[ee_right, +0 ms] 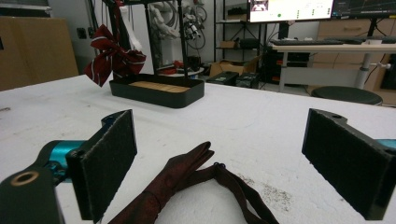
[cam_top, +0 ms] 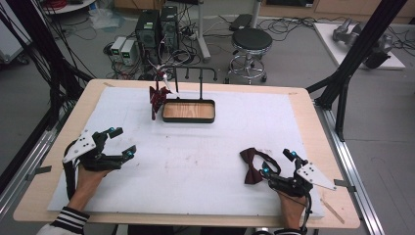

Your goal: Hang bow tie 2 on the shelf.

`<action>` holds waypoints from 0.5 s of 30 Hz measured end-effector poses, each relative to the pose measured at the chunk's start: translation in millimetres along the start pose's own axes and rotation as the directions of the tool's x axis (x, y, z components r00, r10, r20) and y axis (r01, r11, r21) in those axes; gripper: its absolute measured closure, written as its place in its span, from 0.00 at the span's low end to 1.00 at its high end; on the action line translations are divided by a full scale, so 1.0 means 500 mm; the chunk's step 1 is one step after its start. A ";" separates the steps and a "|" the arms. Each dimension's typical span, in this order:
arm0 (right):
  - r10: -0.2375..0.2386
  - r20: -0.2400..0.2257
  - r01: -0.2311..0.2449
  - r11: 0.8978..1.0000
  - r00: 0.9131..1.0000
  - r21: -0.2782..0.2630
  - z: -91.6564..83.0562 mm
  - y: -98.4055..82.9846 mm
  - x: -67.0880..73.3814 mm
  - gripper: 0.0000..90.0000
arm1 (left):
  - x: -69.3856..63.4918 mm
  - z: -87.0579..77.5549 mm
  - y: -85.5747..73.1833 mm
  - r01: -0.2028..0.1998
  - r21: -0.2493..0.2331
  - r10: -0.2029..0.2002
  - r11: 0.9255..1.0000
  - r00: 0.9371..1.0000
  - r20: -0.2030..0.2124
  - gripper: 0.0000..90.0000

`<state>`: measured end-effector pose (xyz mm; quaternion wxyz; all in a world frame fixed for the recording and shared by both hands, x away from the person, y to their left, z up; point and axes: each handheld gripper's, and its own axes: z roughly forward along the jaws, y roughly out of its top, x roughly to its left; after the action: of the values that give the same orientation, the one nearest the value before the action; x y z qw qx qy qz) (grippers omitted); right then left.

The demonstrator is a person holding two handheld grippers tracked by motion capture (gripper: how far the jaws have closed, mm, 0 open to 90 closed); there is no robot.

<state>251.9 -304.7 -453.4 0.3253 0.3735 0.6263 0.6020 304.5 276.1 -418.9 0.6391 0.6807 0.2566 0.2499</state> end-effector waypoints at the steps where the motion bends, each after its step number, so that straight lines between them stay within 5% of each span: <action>1: 0.001 -0.001 -0.001 1.000 1.000 -0.001 0.000 0.000 0.000 0.10 | -0.001 0.001 -0.001 -0.002 0.001 0.002 1.000 1.000 0.003 0.17; 15: 0.008 -0.005 -0.008 1.000 1.000 0.010 0.003 0.002 -0.003 0.10 | -0.003 -0.008 -0.003 -0.005 -0.004 0.005 1.000 1.000 -0.008 0.17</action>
<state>253.9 -305.2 -452.7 0.3197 0.3761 0.6284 0.6012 300.8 278.0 -420.5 0.6389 0.6790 0.2570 0.2546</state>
